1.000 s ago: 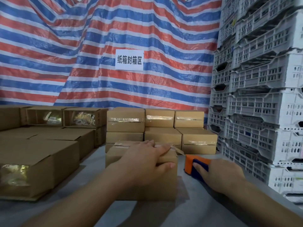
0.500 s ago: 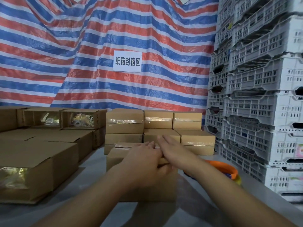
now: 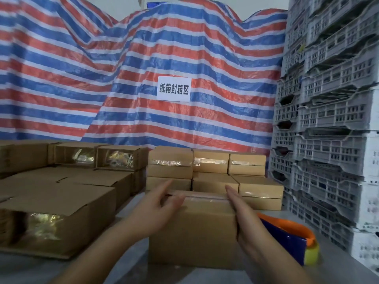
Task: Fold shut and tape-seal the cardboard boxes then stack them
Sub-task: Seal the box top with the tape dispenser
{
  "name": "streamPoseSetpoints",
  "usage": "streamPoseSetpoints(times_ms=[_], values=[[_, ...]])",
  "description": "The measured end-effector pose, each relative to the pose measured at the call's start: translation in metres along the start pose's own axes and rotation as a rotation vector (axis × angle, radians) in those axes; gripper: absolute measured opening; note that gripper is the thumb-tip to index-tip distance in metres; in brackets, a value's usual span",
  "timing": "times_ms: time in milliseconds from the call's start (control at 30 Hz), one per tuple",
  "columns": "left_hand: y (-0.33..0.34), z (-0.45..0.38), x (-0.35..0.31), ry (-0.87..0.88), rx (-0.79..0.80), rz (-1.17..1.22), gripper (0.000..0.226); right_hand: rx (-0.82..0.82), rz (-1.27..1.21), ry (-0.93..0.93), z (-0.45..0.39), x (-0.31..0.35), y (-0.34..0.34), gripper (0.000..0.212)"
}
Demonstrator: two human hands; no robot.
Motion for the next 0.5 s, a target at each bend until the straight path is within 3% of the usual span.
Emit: streamPoseSetpoints(times_ms=[100, 167, 267, 400, 500], values=[[0.003, 0.006, 0.011, -0.121, 0.016, 0.440, 0.072, -0.043, -0.033, 0.050, 0.004, -0.006, 0.004, 0.062], [0.003, 0.009, 0.014, -0.164, 0.035, 0.581, 0.074, -0.086, -0.026, 0.097, 0.009, -0.010, 0.006, 0.067], [0.011, 0.019, 0.019, -0.242, 0.027, 0.585, 0.083, -0.099, 0.088, 0.046, 0.016, -0.015, 0.003, 0.088], [0.019, 0.035, 0.013, -0.363, 0.013, 0.709, 0.080, -0.038, 0.160, 0.044, 0.035, -0.012, 0.010, 0.109], [0.016, 0.026, 0.007, -0.410, -0.117, 0.589, 0.063, -0.085, 0.211, 0.050, 0.030, -0.006, 0.014, 0.103]])
Point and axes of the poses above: each hand's wrist, its own z-axis away from the middle knuckle, its own y-axis out of the palm, x = y × z, the point moved 3 cm from there along -z, towards the middle knuckle, and after that the axes turned 3 degrees about -y, right-handed, at the moved point
